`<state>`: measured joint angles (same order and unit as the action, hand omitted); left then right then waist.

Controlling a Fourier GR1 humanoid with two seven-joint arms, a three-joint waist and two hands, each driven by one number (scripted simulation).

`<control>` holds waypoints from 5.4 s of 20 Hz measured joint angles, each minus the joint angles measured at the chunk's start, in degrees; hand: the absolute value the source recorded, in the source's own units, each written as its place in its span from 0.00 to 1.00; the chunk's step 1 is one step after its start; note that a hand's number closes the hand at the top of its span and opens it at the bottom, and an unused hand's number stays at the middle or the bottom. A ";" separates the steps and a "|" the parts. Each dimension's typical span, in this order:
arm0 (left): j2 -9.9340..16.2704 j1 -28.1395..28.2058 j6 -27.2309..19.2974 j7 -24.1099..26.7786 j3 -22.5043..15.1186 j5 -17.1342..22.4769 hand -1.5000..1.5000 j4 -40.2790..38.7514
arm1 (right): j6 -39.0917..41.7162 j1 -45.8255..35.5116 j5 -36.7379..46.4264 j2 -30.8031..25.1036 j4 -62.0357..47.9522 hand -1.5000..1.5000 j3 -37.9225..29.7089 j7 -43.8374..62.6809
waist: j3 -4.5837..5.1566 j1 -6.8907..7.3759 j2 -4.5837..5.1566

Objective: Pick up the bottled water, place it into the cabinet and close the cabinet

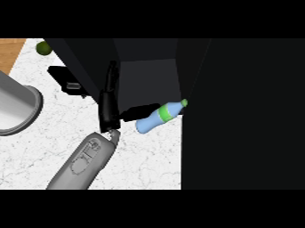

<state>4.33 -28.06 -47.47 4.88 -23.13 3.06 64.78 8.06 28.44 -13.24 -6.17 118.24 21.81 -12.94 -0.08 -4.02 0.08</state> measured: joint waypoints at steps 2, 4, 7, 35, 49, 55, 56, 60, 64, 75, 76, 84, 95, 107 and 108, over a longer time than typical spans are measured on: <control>-0.36 0.53 2.65 2.57 0.91 2.74 0.00 0.74 | -0.12 0.19 0.17 -0.06 0.37 0.00 -0.06 -0.16 | 0.09 0.28 0.05; -0.76 0.94 5.87 5.26 1.77 5.50 0.00 1.20 | -0.42 -0.05 0.48 0.11 0.16 0.00 -0.13 -0.23 | 0.16 0.73 0.07; -1.27 1.52 10.10 10.02 2.96 8.59 0.00 0.94 | -0.16 0.76 0.47 -0.30 0.60 0.00 -0.11 -0.65 | 0.17 1.10 -0.05; 1.81 16.43 29.10 9.70 3.46 16.36 0.00 28.44 | -4.00 5.36 1.95 -1.45 5.49 0.00 2.77 0.58 | 0.10 4.07 -0.20; 7.20 39.27 32.02 8.84 -3.55 16.27 0.00 53.74 | -0.53 4.71 8.51 -8.58 7.55 1.00 7.64 3.67 | 0.08 4.60 -0.28; 10.81 49.03 34.59 12.92 -1.21 17.92 0.00 60.25 | 1.25 2.69 13.63 -11.99 11.38 1.00 9.60 5.18 | 0.40 5.09 -0.57; 11.53 50.45 35.11 13.21 -0.34 18.66 0.00 61.41 | 1.43 2.31 14.71 -12.43 11.94 1.00 9.86 5.61 | 0.45 5.14 -0.65; 14.04 55.50 38.10 14.94 3.90 22.30 0.00 64.40 | 2.23 1.12 18.49 -13.89 13.50 1.00 10.44 7.17 | 0.41 5.23 -0.58; 15.91 59.50 41.24 16.06 8.19 26.40 0.00 66.25 | 2.82 -0.72 21.04 -13.91 14.78 1.00 10.92 9.53 | 0.44 5.63 -0.59; 20.21 68.06 51.14 19.20 17.34 34.58 0.00 67.14 | 2.17 -9.56 19.01 -5.30 11.71 1.00 11.13 19.75 | 0.30 7.52 -0.17; 20.51 68.28 51.73 19.29 18.41 35.33 0.00 66.96 | 1.23 -10.67 18.49 -2.96 11.65 1.00 13.00 21.48 | 0.27 7.45 -0.08; 22.05 74.65 60.77 21.41 26.54 42.28 0.00 65.50 | -9.90 -28.68 12.56 4.99 5.18 1.00 18.74 33.92 | 0.15 7.01 -0.06; 20.88 81.67 71.65 21.23 37.02 50.61 0.00 64.28 | -16.08 -53.42 -5.22 6.07 -10.99 1.00 4.98 36.95 | 0.12 6.14 -0.05; 19.58 83.35 77.46 18.28 45.51 57.04 0.00 63.10 | -1.31 -65.45 -15.22 4.55 -30.59 1.00 -7.96 33.49 | 0.10 5.63 -0.90; 19.73 83.67 77.53 17.70 46.33 57.94 0.00 63.26 | 0.09 -65.93 -15.79 4.26 -31.42 1.00 -8.27 33.47 | 0.10 5.60 -0.98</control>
<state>24.07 55.61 30.06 22.58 23.20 61.00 128.03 8.16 -37.49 -29.04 -1.91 86.81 13.54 20.53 0.02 1.58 -0.90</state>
